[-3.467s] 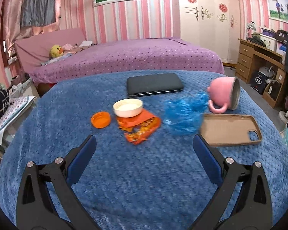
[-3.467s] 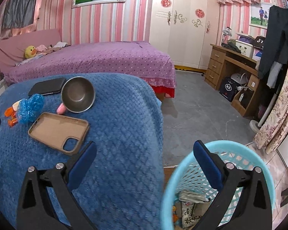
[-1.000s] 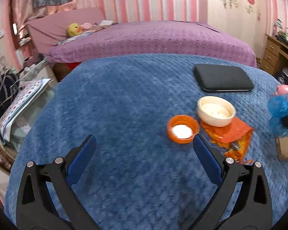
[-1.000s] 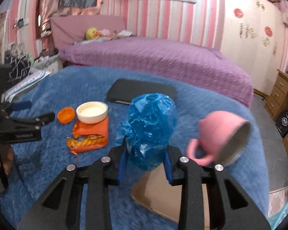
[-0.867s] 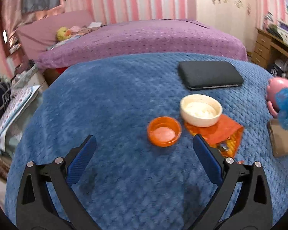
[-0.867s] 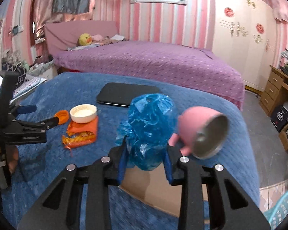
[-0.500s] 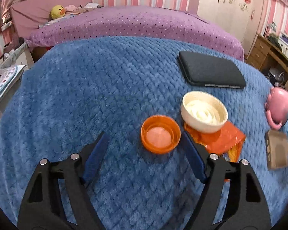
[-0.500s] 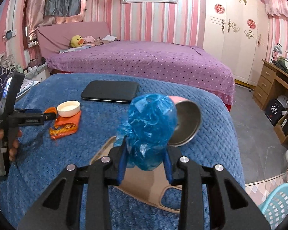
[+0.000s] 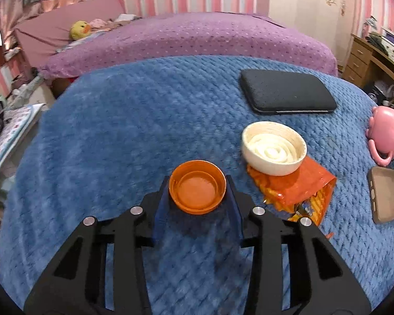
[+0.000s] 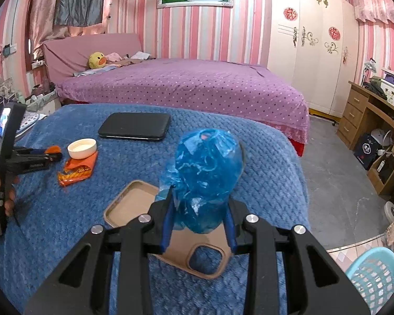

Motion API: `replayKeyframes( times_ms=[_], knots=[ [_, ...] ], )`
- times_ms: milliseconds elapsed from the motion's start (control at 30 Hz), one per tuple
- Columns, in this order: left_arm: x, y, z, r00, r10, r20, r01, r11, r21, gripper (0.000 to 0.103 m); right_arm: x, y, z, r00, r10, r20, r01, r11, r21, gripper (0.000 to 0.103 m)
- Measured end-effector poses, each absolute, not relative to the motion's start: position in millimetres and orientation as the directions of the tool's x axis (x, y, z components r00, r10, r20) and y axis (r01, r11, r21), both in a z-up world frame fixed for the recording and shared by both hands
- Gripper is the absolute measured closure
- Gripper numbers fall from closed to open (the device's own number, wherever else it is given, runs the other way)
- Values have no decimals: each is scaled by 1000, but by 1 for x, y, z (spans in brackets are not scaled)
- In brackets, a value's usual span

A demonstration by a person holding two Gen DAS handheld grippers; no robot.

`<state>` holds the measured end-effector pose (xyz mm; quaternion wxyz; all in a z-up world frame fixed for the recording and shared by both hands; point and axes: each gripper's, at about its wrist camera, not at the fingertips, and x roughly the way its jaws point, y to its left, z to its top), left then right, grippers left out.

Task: Collect trash
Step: 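Carry the blue bag and orange lid toward the blue basket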

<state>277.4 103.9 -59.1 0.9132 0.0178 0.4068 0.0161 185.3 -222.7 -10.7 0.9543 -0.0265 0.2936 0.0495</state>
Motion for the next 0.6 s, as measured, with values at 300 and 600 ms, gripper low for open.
replayKeyframes(
  times_ms=[300, 600],
  knots=[
    [217, 108, -21, 740, 89, -667, -93, 995, 29, 64, 160, -236, 0, 839, 48, -542, -95, 994, -59, 71],
    [170, 66, 7, 811, 82, -579, -65, 997, 50, 64, 122, -271, 12, 852, -5, -524, -43, 996, -79, 71]
  ],
)
